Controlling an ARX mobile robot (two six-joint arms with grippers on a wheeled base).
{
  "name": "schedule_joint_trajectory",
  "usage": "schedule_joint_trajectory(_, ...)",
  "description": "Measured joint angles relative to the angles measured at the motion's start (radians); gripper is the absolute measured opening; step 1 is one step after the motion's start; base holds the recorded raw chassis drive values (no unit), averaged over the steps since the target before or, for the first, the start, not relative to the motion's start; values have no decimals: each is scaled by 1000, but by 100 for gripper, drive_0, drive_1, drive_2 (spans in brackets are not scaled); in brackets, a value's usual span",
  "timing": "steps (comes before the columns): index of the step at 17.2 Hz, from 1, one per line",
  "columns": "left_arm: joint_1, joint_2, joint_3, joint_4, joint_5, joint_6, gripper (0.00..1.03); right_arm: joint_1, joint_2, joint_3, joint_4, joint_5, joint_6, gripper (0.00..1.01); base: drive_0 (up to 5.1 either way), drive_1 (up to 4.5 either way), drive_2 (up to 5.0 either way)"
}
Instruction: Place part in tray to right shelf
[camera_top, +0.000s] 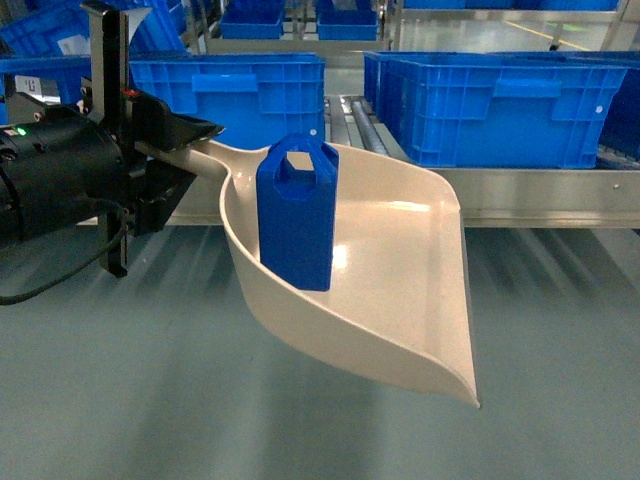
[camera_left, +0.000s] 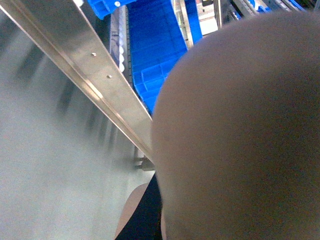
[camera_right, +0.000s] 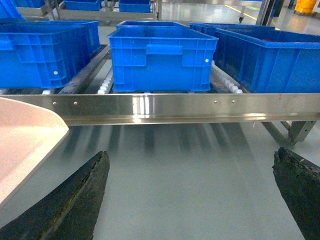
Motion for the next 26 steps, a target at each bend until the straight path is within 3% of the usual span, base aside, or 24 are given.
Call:
schedule_joint_trajectory(24, 0, 0, 0, 5, 0, -1, 17, 0, 0, 0, 0, 0, 0, 98, 272, 233, -497)
schedule_joint_trajectory(26, 0, 0, 0, 5, 0, -1, 17, 0, 0, 0, 0, 0, 0, 98, 0, 0, 0)
